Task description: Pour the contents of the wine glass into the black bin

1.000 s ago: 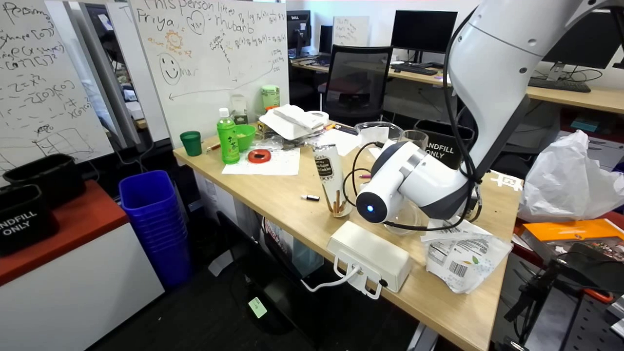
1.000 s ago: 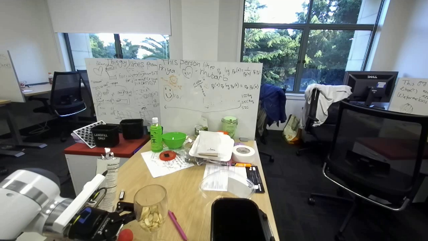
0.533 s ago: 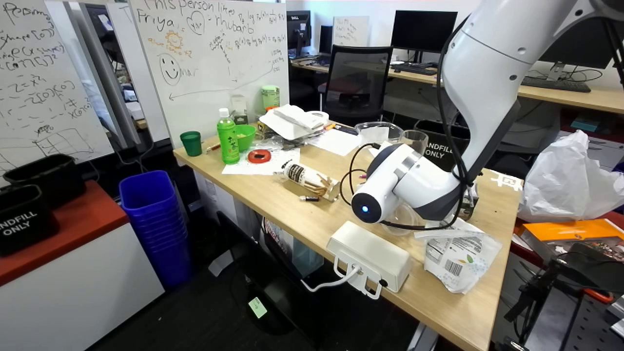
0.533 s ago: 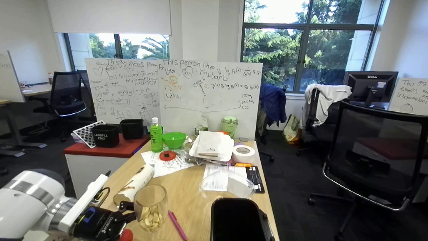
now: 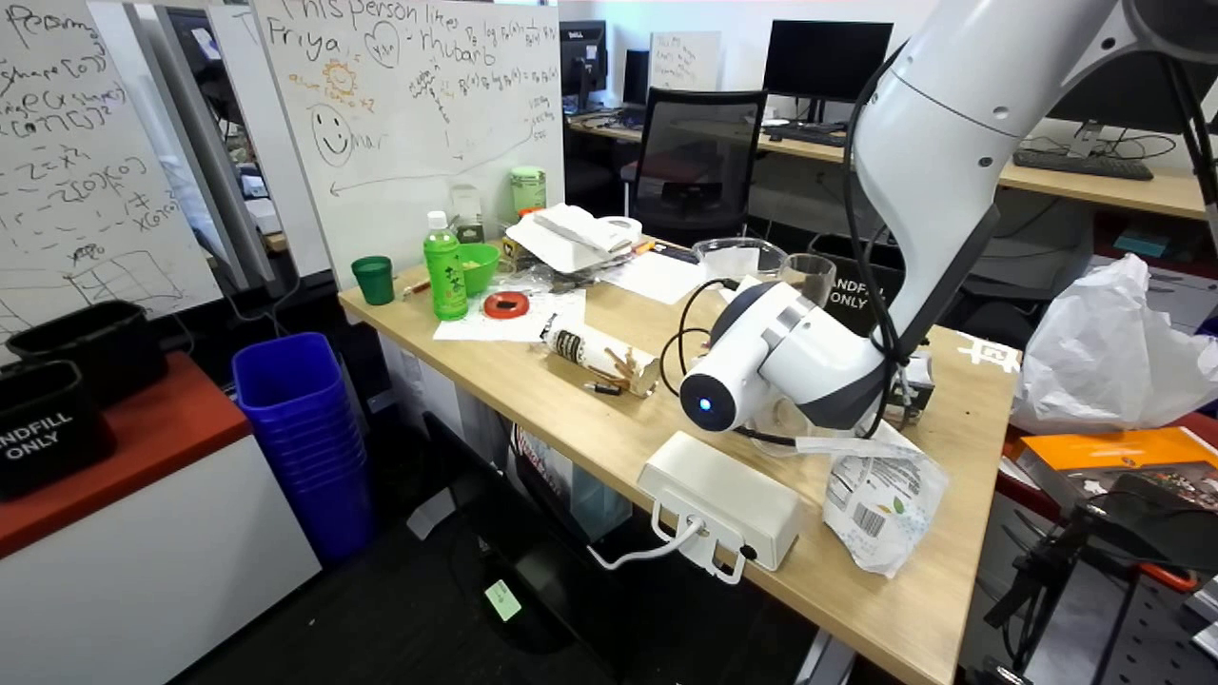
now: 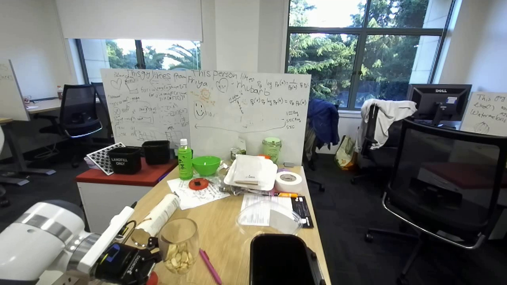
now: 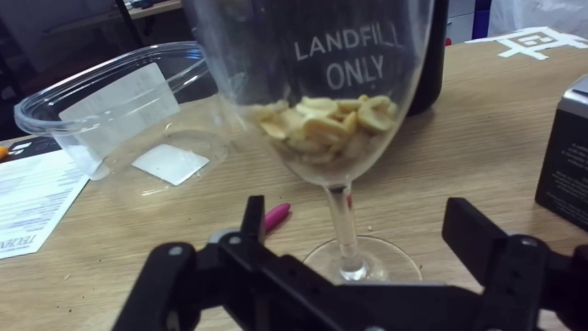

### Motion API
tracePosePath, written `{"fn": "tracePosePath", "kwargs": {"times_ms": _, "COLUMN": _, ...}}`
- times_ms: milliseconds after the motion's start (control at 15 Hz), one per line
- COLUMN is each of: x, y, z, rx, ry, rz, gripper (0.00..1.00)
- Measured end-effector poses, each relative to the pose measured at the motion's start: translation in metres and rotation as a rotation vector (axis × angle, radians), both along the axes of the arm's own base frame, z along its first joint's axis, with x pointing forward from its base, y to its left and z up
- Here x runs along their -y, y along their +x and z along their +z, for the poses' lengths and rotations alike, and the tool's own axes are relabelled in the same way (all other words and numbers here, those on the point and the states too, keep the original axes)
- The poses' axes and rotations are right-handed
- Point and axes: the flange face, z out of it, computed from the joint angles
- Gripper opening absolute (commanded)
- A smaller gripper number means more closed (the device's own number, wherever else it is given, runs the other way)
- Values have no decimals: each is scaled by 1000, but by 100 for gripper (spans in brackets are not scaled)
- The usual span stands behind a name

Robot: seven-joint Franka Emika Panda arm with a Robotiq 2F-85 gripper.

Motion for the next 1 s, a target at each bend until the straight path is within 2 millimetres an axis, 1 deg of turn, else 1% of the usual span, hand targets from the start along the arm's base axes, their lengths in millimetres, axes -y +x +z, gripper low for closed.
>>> {"fn": "tracePosePath", "kwargs": {"times_ms": 533, "x": 4, "y": 4, "z": -4, "rx": 27, "ry": 17, "rz": -43, "gripper": 10}}
{"fn": "tracePosePath", "kwargs": {"times_ms": 600, "x": 4, "y": 4, "z": -4, "rx": 31, "ry": 19, "rz": -46, "gripper": 5}}
{"fn": "tracePosePath", "kwargs": {"times_ms": 667, "x": 4, "y": 4, "z": -4, "rx": 36, "ry": 21, "rz": -49, "gripper": 1}}
{"fn": "tracePosePath", "kwargs": {"times_ms": 800, "x": 6, "y": 4, "z": -2, "rx": 44, "ry": 14, "rz": -57, "gripper": 3}}
{"fn": "tracePosePath", "kwargs": {"times_ms": 1000, "x": 7, "y": 4, "z": 0, "rx": 54, "ry": 14, "rz": -78, "gripper": 4}}
